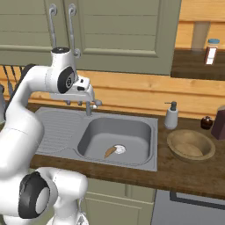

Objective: Pick the sweet potato from the sink and place it in the bowl. Then pick the bowl and place it in the microwave. Then close the microwave door and press the start button.

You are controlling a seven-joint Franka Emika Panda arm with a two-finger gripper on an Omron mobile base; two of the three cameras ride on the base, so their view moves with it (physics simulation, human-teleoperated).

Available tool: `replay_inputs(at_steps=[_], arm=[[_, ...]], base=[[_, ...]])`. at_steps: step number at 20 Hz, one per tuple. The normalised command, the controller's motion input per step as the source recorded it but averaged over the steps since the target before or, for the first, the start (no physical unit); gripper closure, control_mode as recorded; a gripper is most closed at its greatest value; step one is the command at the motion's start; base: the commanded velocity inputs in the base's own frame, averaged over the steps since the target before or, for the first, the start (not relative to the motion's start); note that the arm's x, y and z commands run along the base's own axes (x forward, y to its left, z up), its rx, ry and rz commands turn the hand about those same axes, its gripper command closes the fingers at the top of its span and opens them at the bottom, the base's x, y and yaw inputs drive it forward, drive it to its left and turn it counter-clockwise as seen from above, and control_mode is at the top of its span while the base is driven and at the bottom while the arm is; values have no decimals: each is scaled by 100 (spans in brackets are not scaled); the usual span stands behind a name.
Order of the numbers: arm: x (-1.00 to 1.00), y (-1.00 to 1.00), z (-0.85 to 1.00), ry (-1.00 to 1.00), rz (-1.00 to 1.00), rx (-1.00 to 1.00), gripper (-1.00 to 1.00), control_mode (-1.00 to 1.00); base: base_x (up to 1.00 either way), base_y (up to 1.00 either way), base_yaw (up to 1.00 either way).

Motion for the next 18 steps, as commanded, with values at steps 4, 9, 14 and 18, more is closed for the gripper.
replay_inputs(at_steps=[4,9,14,18], arm=[[-29,0,0,-8,0,0,-100,-100],[-7,-16,-39,-3,-5,0,-100,-100],[-17,-48,-97,0,-11,-1,-100,-100],[-2,-21,-87,8,-2,-9,-100,-100]], base=[[0,0,0],[0,0,0],[0,0,0],[0,0,0]])
